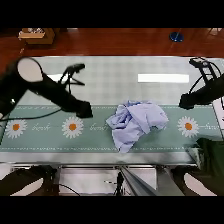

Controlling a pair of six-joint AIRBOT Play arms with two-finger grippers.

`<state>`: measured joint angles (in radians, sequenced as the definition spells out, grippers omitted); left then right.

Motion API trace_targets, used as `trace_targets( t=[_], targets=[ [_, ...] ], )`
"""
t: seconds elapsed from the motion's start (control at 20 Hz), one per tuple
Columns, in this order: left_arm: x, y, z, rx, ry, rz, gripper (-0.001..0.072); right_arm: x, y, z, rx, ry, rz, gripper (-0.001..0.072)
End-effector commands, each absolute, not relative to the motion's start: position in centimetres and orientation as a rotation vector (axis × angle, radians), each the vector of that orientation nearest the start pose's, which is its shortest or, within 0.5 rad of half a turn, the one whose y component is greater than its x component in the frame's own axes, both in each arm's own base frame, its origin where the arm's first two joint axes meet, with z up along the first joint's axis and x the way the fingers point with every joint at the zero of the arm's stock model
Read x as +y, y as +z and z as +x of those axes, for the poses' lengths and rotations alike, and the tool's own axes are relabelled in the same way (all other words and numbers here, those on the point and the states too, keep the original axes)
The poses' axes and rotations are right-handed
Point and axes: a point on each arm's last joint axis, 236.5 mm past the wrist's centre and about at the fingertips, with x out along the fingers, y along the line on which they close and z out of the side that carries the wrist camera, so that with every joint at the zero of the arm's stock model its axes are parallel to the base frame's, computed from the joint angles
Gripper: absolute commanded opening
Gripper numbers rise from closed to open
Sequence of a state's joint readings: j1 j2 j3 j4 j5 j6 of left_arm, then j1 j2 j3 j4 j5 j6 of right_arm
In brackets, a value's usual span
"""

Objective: Fold the shirts.

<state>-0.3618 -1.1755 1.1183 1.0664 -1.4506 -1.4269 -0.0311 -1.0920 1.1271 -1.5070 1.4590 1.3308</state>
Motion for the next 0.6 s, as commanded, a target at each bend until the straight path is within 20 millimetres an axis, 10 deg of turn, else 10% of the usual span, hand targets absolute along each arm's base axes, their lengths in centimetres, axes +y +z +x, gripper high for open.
trace_targets(
  t=[0.0, 0.55],
  targets=[
    [-23.9, 0.5, 19.7, 1.57, -0.84, -0.327, 0.0712, 1.0, 3.2, 30.5, 1.388, 0.204, -0.117, 0.054],
    [-30.2, -7.3, 19.1, 1.589, -0.734, -0.548, 0.0713, 0.8, 3.6, 32.5, 1.302, 0.183, -0.115, 0.0539]
  ],
)
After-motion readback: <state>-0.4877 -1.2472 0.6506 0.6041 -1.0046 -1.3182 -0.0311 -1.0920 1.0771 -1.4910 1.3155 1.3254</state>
